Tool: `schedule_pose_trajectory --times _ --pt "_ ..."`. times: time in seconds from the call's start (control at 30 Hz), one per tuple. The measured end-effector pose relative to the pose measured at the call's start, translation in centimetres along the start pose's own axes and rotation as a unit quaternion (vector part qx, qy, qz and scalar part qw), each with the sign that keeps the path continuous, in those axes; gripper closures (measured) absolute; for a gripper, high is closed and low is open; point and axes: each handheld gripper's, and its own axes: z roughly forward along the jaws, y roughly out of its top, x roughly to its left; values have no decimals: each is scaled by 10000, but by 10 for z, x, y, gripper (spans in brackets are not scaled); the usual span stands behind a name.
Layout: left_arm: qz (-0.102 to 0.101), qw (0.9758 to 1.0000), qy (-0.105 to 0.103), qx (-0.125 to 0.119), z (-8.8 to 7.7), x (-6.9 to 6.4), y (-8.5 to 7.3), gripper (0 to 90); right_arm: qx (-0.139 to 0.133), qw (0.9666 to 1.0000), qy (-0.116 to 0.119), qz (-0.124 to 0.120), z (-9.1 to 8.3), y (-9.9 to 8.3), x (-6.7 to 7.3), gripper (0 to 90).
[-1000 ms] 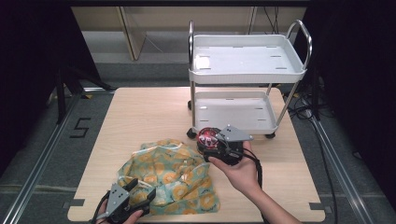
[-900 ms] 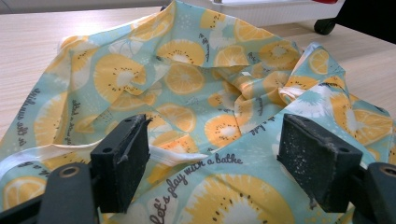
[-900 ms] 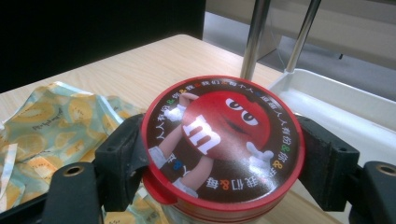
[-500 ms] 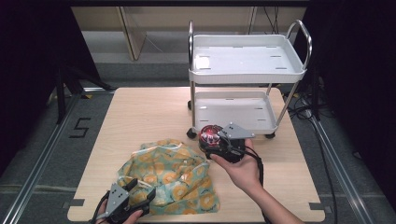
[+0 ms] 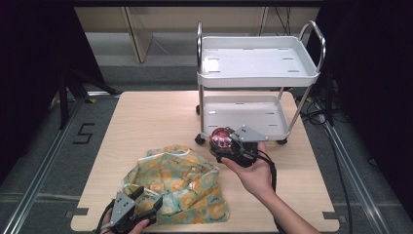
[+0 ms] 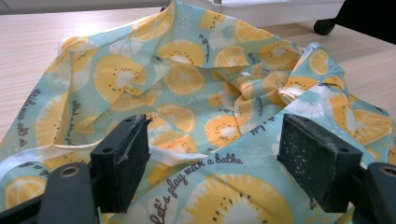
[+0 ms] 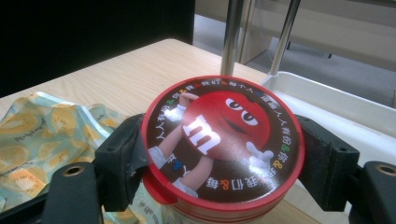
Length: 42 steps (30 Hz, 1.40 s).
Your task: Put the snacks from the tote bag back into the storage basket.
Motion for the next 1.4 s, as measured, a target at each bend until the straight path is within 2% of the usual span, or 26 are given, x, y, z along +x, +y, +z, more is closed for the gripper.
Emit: schedule_pose_trajectory --times 0.23,0.27,0.3,0.37,0.53,0.63,0.67,0.73,0.83,0.87,0.9,0.97,1.0,1.07,1.1,1.17,1.2,1.3,1.4 --pt "0 10000 0 -3 0 0 0 241 -6 10000 -19 63 1 1 -2 266" --pt "3 10000 -2 0 0 0 0 241 -17 10000 -28 87 1 1 -2 266" --pt "8 10000 -2 3 0 0 0 241 24 9998 -36 210 0 1 -1 266" --pt "6 10000 -1 5 0 0 0 241 -27 10000 -28 23 1 2 -4 266" --pt "9 10000 1 8 0 0 0 241 1 9999 -61 86 1 3 -6 266" --pt "15 10000 4 7 0 0 0 241 -50 9999 -115 16 2 3 -8 266" --pt "14 10000 2 7 0 0 0 241 -44 9999 -30 122 3 2 -7 266" --pt "12 10000 2 8 0 0 0 241 -40 10000 -50 69 3 3 -8 266" --pt "10 10000 2 4 0 0 0 241 -5 9998 -119 141 2 4 -8 266" --pt "11 10000 3 5 0 0 0 241 -16 10000 -84 35 2 4 -9 266" --pt "10 10000 3 6 0 0 0 241 -20 9999 -82 116 2 4 -9 266" --pt "9 10000 3 7 0 0 0 241 -59 9999 -101 88 3 5 -9 266" --pt "11 10000 3 9 0 0 0 241 -49 9998 -80 155 3 5 -9 266" --pt "7 10000 2 5 0 0 0 241 -20 9999 -89 91 3 6 -10 267" --pt "-4 10000 0 -5 0 0 0 241 -88 9999 -102 20 4 6 -11 266" --pt "3 10000 -1 2 0 0 0 241 -60 9998 -112 136 3 6 -10 266" --pt "0 10000 0 0 0 0 0 241 -92 9998 -196 21 3 7 -12 266" --pt "1 10000 2 -1 0 0 0 241 -115 9998 -170 5 4 7 -13 266" --pt "-3 10000 2 -3 0 0 0 241 -82 9997 -152 159 5 8 -12 266"
